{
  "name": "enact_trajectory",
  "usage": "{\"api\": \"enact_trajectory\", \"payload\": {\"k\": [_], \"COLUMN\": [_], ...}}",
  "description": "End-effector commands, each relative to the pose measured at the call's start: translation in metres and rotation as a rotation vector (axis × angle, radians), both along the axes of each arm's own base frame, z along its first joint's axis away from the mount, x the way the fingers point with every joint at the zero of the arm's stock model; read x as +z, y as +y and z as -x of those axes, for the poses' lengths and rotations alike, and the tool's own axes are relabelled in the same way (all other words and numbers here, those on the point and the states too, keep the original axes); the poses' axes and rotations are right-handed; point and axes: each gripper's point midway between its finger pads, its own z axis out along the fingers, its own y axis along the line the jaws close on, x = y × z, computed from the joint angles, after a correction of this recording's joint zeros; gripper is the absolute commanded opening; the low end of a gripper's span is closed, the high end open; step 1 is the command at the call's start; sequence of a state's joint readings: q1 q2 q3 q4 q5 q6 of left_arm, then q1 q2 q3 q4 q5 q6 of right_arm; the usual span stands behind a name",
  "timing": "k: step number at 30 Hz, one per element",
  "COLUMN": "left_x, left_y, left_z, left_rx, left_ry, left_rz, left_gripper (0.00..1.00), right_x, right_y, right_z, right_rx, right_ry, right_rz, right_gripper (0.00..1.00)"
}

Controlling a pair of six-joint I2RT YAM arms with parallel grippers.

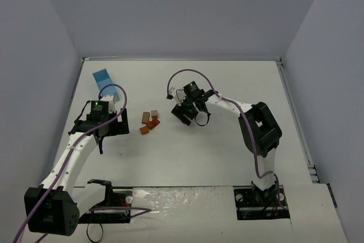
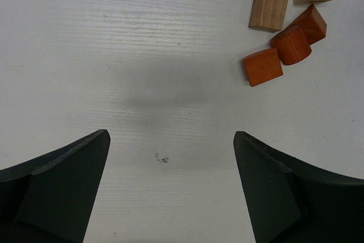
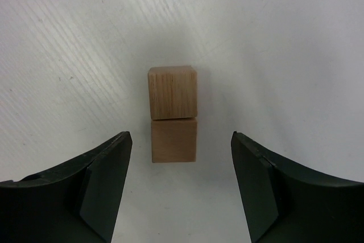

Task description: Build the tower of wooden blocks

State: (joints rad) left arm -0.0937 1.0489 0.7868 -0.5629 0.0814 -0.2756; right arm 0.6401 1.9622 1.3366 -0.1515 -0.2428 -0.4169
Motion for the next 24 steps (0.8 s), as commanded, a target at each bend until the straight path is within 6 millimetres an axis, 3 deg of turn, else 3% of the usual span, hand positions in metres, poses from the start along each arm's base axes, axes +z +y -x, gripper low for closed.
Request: {"api": "enact_trajectory", "payload": {"k": [1, 7, 15, 21, 24], "left_x": [0.017, 0.019, 0.028, 0.043, 0.049], "left_y": [0.000, 0.001, 0.002, 0.004, 0.004], "left_z": [-0.013, -0.012, -0.008, -0.003, -0.001], "left_rx": [-0.005, -0.001, 0.007, 0.020, 0.023], "left_ry": [-0.079, -0.088, -0.115, -0.144, -0.154], "left_rz": [-0.004, -0.008, -0.004, -0.003, 0.001], "left_gripper": [0.88, 0.88, 0.88, 0.88, 0.88], "right_x": [0.104, 0.124, 0.097, 0.080, 0.080], "right_y": [0.028, 0.072, 0.125, 0.151, 0.161], "right_z": [-0.029, -0.029, -0.024, -0.027, -0.029], "right_rx": [0.014, 0.113, 0.249, 0.295, 0.310], "right_ry": [-0.196, -0.227, -0.192, -0.175, -0.182], "right_rz": [-0.153, -0.210, -0.224, -0.233, -0.243], "right_gripper": [0.68, 0.63, 0.62, 0.62, 0.59]}}
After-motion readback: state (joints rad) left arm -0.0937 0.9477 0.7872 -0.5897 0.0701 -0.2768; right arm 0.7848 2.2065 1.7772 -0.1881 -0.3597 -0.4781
